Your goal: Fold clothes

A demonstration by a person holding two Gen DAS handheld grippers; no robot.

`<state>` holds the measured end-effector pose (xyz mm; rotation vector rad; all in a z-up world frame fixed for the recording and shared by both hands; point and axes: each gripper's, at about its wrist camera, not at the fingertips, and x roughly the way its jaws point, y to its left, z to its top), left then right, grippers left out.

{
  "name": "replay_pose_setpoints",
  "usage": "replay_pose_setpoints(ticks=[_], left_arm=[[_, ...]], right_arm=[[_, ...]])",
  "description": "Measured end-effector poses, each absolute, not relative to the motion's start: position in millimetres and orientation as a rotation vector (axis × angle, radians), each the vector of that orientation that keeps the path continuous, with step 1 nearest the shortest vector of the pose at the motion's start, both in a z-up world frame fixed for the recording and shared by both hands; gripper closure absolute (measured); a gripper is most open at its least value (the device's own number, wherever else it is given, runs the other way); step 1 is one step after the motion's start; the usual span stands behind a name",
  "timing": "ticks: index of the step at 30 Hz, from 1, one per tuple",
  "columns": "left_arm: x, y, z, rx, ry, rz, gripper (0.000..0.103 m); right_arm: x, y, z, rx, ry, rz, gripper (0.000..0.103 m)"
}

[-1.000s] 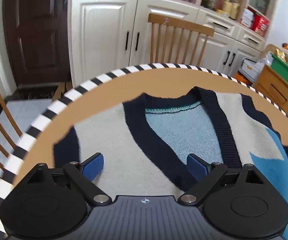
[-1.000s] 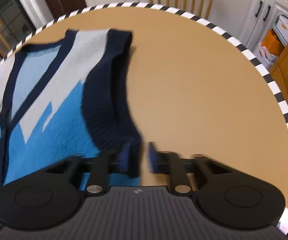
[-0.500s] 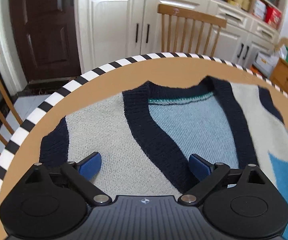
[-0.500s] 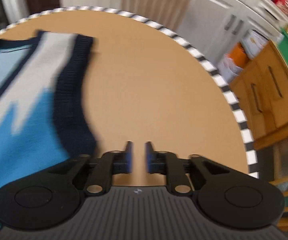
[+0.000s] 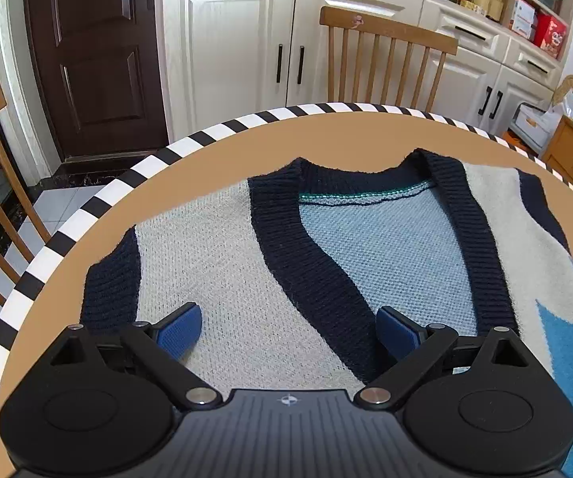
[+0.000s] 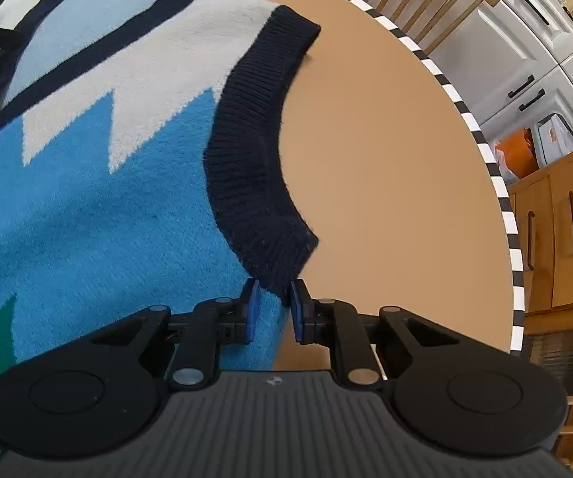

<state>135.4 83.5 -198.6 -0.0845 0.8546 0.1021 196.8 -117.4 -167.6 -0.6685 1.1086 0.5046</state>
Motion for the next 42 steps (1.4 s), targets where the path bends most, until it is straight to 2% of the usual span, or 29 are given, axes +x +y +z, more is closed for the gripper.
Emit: replay_pose_setpoints(ticks=[2,5,7,8,13,14,16,17,23,26,33,35,36,37,38,39,40,41,42], left_arm=[[136.2,84.0,-198.6,-0.074,0.856,0.107,0.007],[132.1,91.6,-191.4,-0.114,0.841,0.138,0.014],[124.1,101.1,-181.1,-0.153,0.813,0.183,0.013],[117.9,106.2,-174.4,-0.166,0.800,0.201,0.013],[62.2,124.7,-144.6,-0.255,0.784,0.189,0.008],[49.5,124.8,-142.0,-0.269,0.797,0.180,0.008],[19.8,118.5,-141.8,-0.289,0.831,0.167,0.008],[4.5,114.7,-142.1,-0.298,0.849,0.162,0.008],[-81.7,83.0,-153.7,-0.341,0.962,0.171,0.007],[-115.6,75.2,-163.3,-0.378,1.010,0.213,0.006],[-146.8,64.4,-181.4,-0.472,1.029,0.214,0.000],[-144.0,59.4,-182.4,-0.494,0.996,0.178,0.000],[-142.2,57.1,-183.4,-0.519,0.974,0.159,0.001],[-140.5,55.0,-184.3,-0.543,0.952,0.153,0.003],[-138.2,52.8,-183.9,-0.555,0.933,0.165,0.012],[-135.1,50.7,-183.8,-0.550,0.932,0.173,0.030],[-131.8,48.7,-183.9,-0.539,0.938,0.176,0.044],[-128.5,46.8,-184.0,-0.529,0.944,0.180,0.072],[-127.2,46.4,-184.1,-0.521,0.952,0.183,0.079]], right_arm=[[197.3,-120.2,-169.3,-0.663,1.104,0.502,0.086],[198.9,-120.8,-170.3,-0.662,1.099,0.488,0.083],[199.5,-122.1,-169.7,-0.666,1.091,0.465,0.071],[197.9,-123.3,-165.6,-0.656,1.087,0.450,0.067],[173.6,-134.8,-129.6,-0.477,1.024,0.444,0.064],[161.2,-137.4,-122.2,-0.441,1.001,0.466,0.060],[140.7,-139.6,-117.6,-0.424,0.978,0.483,0.043],[127.2,-142.0,-117.0,-0.415,0.972,0.489,0.041],[58.1,-172.5,-127.7,-0.296,1.073,0.503,0.040],[34.0,-182.3,-133.8,-0.337,1.063,0.456,0.040],[21.3,-182.6,-147.4,-0.412,1.045,0.409,0.040],[21.6,-179.4,-151.7,-0.458,1.036,0.401,0.049],[21.7,-179.2,-153.0,-0.473,1.029,0.392,0.058],[22.0,-179.3,-153.8,-0.488,1.021,0.384,0.070],[23.0,-181.9,-151.5,-0.493,1.010,0.378,0.077],[23.4,-185.9,-148.0,-0.483,1.000,0.377,0.085],[23.9,-189.8,-144.6,-0.473,0.991,0.375,0.088],[24.6,-192.0,-141.7,-0.467,0.982,0.377,0.089],[23.1,-190.3,-139.8,-0.476,0.974,0.382,0.091]])
